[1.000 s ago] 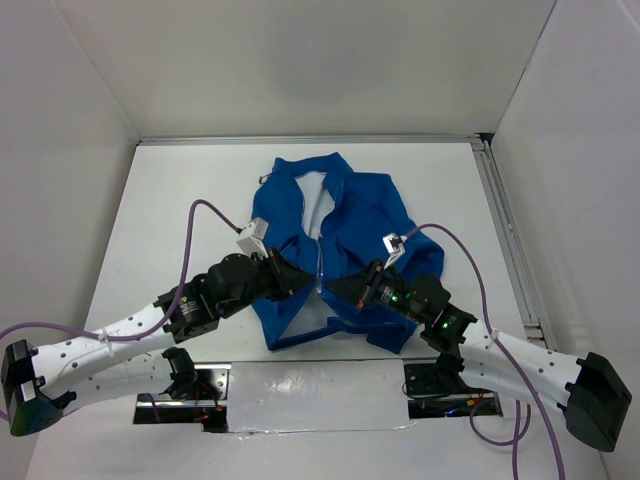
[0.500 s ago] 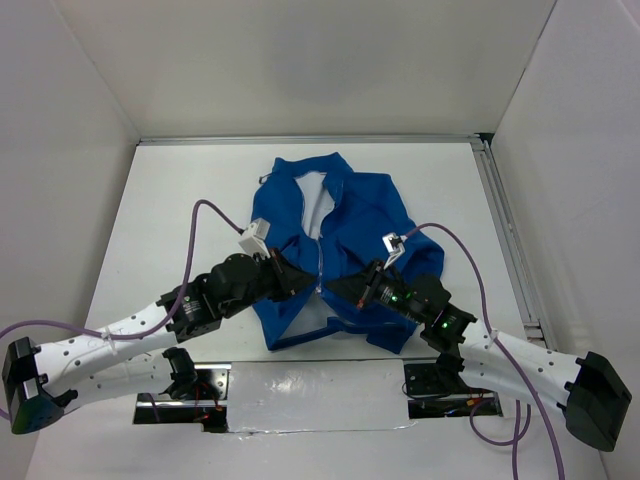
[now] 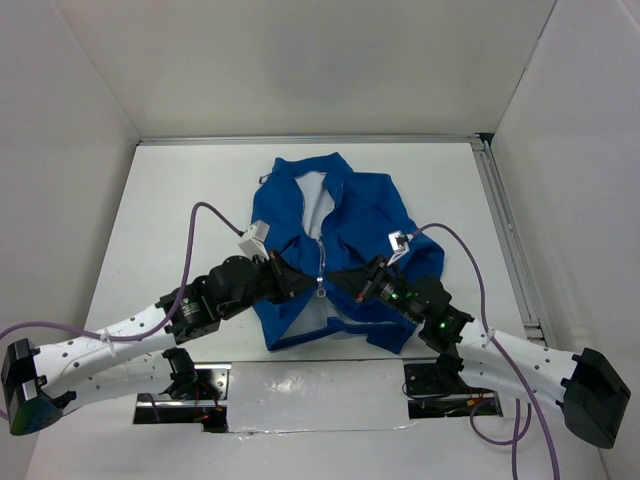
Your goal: Zip up the jacket
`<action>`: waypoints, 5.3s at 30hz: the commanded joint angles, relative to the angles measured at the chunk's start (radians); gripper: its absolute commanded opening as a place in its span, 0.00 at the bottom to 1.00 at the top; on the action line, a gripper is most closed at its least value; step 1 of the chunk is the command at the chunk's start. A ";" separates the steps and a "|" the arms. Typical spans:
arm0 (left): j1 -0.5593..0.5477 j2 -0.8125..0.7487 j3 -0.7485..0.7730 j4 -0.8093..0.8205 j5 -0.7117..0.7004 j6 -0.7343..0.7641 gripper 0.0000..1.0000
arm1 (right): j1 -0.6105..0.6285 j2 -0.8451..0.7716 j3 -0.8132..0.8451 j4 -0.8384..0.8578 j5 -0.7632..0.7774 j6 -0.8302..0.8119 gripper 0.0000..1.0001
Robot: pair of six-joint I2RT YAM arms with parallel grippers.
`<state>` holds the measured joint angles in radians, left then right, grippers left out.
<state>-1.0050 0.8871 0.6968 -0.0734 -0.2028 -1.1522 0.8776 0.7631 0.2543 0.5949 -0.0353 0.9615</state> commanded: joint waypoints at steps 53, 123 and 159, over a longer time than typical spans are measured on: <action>-0.012 -0.019 0.012 0.106 -0.007 -0.015 0.00 | 0.050 -0.036 -0.001 0.151 0.005 -0.070 0.00; -0.023 0.020 0.003 0.211 -0.049 0.060 0.00 | -0.002 -0.111 -0.016 -0.072 -0.008 0.129 0.00; -0.023 0.035 0.010 0.193 -0.043 0.069 0.00 | -0.026 -0.068 -0.012 -0.015 0.006 0.143 0.00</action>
<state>-1.0183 0.9329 0.6899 0.0452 -0.2501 -1.1015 0.8589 0.6899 0.2207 0.5163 -0.0441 1.1030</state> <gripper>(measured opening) 0.151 0.026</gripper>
